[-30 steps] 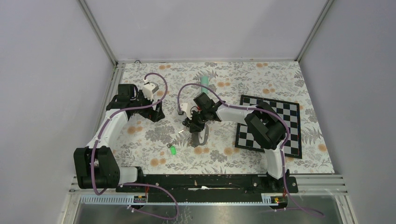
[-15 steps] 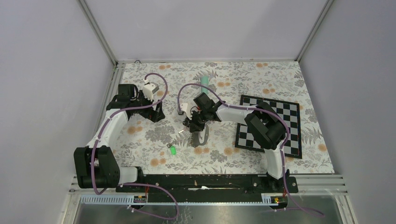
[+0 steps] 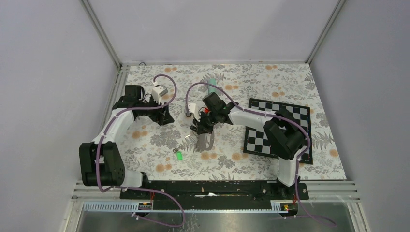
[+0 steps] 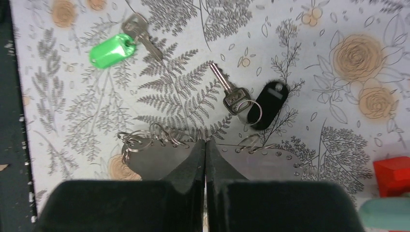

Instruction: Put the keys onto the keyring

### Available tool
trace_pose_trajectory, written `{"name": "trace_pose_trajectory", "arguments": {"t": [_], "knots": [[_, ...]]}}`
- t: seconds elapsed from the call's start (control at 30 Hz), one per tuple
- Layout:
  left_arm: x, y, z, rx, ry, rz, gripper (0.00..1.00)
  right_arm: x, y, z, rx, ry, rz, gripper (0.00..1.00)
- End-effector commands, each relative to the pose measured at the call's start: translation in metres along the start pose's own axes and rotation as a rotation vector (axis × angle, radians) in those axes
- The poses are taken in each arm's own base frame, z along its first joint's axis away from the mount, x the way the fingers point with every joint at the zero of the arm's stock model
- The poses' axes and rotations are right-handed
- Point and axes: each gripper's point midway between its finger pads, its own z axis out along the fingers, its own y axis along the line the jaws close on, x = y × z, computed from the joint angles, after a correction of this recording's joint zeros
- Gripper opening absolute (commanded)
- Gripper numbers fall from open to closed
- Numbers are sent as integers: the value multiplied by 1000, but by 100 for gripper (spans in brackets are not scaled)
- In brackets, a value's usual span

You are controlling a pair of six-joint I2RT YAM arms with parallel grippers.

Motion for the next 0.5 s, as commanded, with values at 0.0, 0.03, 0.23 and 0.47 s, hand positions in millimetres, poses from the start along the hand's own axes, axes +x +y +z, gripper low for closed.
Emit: {"name": "trace_pose_trajectory", "arguments": {"t": [0.0,0.03,0.23,0.47], "knots": [[-39,-24,-1,162,-115,97,68,-32,7,-35,-13,-100,-25,0],[-43,-26,-1,175,-124,108,65,-35,5,-40,-12,-113,-20,0],[-67,-75,9,331,-165,287,47,-52,3,-69,-8,-187,-2,0],[-90,-136,11,513,-229,525,37,-68,7,-106,6,-235,-36,0]]}}
